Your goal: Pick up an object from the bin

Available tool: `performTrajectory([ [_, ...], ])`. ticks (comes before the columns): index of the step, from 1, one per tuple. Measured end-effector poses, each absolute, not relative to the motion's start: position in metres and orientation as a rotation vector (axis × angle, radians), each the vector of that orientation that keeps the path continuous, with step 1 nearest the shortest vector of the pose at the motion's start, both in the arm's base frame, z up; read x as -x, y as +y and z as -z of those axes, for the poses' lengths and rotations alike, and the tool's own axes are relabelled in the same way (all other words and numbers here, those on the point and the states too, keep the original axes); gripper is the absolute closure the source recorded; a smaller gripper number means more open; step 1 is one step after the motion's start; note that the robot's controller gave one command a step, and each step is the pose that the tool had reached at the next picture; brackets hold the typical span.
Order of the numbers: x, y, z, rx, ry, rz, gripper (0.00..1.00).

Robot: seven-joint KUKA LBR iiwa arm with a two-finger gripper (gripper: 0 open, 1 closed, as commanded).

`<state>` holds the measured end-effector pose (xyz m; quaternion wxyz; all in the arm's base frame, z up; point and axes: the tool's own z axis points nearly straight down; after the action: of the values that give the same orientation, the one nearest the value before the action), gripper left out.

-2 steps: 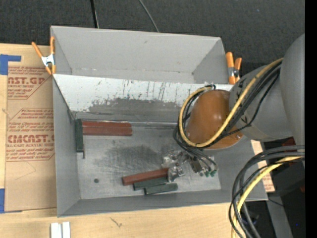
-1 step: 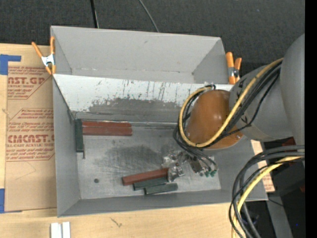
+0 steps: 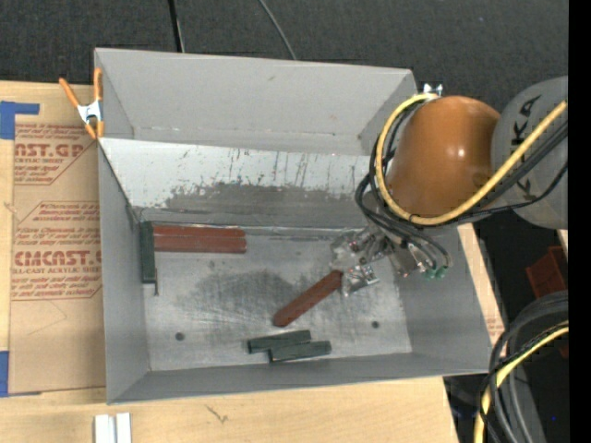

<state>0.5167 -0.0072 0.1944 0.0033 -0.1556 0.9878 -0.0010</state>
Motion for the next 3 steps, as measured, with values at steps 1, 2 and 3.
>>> performTrajectory([
  [1, -0.517, -0.007, -0.194, 0.488, 3.097, 0.003, 1.0],
  [2, -0.537, -0.02, -0.204, 0.605, 3.08, 0.0, 1.0],
  [3, -0.53, -0.043, -0.273, 0.997, 2.98, -0.002, 1.0],
])
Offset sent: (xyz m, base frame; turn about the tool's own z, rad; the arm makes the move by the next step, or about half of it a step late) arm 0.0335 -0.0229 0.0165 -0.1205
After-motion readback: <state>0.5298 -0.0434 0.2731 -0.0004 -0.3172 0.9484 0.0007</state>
